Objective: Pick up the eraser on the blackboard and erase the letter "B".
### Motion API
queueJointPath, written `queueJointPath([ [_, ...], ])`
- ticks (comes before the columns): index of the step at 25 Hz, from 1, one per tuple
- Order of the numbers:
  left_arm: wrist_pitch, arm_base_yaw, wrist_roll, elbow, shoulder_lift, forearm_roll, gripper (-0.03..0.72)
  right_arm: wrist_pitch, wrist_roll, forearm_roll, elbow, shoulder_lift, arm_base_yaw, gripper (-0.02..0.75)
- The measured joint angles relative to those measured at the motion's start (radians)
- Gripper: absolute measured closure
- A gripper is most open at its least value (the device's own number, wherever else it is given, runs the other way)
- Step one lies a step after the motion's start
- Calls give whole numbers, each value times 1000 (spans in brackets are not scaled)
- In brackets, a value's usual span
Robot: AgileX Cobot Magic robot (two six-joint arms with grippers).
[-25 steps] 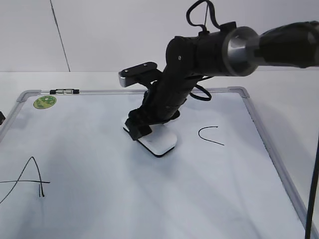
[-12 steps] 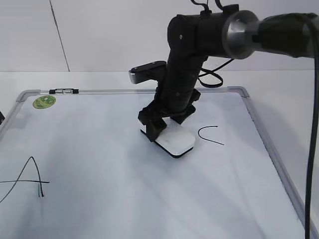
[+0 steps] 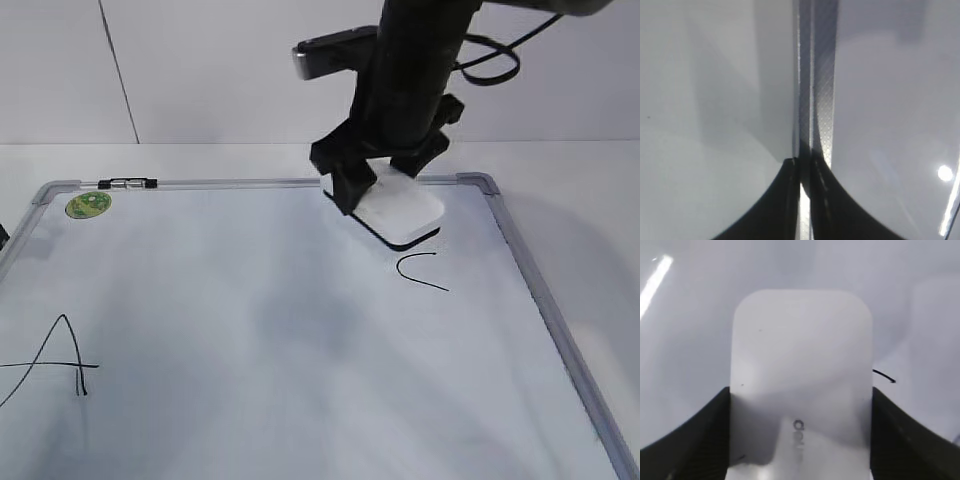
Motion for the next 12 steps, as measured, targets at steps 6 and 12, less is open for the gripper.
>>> queueJointPath([
  [6, 2, 0, 0, 0, 0, -3, 657, 4, 94, -99, 0, -78, -12, 224],
  [12, 2, 0, 0, 0, 0, -13, 657, 8, 126, -45, 2, -120, -117, 224],
])
